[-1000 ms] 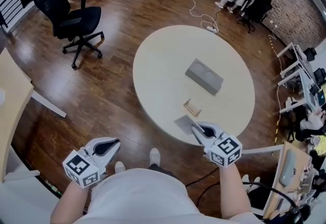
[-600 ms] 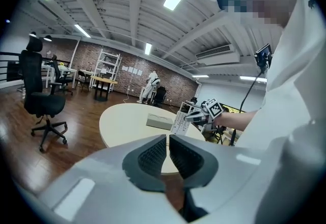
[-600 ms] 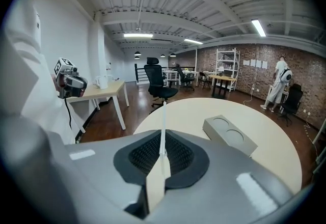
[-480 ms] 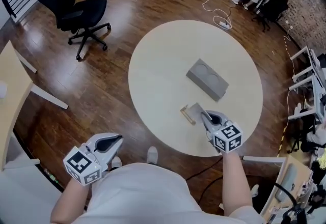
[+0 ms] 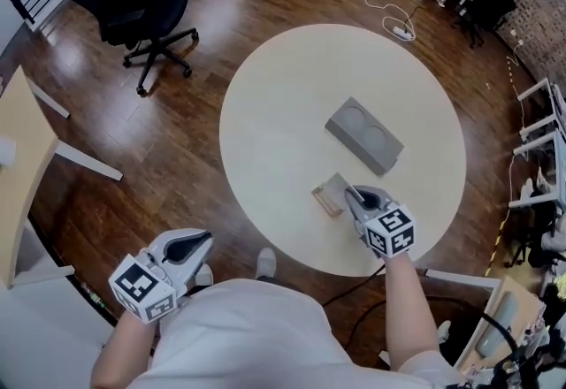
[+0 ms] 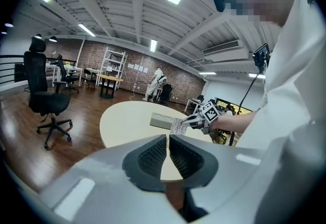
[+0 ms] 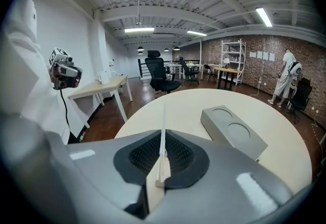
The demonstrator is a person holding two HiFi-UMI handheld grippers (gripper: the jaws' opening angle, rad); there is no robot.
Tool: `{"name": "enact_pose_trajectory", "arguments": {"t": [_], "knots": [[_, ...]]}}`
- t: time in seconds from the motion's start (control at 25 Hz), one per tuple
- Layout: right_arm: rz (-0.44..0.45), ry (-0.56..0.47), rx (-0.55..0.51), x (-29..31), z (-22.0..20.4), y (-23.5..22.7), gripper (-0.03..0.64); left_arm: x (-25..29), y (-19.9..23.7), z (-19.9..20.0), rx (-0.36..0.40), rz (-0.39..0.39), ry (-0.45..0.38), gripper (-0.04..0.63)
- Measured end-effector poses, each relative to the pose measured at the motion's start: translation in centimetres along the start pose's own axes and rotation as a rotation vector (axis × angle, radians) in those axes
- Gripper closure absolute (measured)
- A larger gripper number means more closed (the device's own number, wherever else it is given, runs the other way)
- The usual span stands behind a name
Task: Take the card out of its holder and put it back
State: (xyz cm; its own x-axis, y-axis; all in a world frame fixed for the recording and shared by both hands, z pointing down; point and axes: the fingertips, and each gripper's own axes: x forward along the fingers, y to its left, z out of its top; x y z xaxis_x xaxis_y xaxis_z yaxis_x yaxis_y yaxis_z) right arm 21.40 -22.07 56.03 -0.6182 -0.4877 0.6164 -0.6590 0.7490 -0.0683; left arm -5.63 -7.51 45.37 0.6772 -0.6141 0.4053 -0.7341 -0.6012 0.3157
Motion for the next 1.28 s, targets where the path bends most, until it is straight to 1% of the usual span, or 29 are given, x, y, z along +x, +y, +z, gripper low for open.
{"name": "enact_pose_trajectory", "arguments": {"t": [0.44,0.56,0.76,0.88,1.04,1.16,1.28], "knots": [[0.047,-0.011,0.016,1.5,-2.8,-0.1,0.595,1.5,-0.4,0.2,0.011,-0.014,0.028,0.572],[0.059,-0.006,0.017,2.1,-3.5,-0.1,0.595,1.6,-0.4,0.2,0.006,-0.008,0.040,0.574],[0.059,-0.007,0.021,2.7,-4.4,0.0,0.595,1.3,-0.5,0.3,0.014,-0.003,0.049,0.572],[0.041,-0.012,0.016,2.7,-4.4,0.0,0.594,0.9,-0.5,0.4,0.019,-0.004,0.052,0.574],[-0.017,-0.019,0.002,2.6,-4.2,-0.2,0.585,0.3,-0.6,0.4,0.037,-0.008,0.056,0.573],[-0.065,-0.033,0.020,2.2,-3.8,-0.1,0.497,-0.3,-0.6,0.4,0.051,-0.012,0.050,0.572],[-0.139,-0.075,0.052,0.9,-2.5,0.1,0.460,-1.6,-0.5,0.3,0.057,-0.020,0.040,0.573]]}}
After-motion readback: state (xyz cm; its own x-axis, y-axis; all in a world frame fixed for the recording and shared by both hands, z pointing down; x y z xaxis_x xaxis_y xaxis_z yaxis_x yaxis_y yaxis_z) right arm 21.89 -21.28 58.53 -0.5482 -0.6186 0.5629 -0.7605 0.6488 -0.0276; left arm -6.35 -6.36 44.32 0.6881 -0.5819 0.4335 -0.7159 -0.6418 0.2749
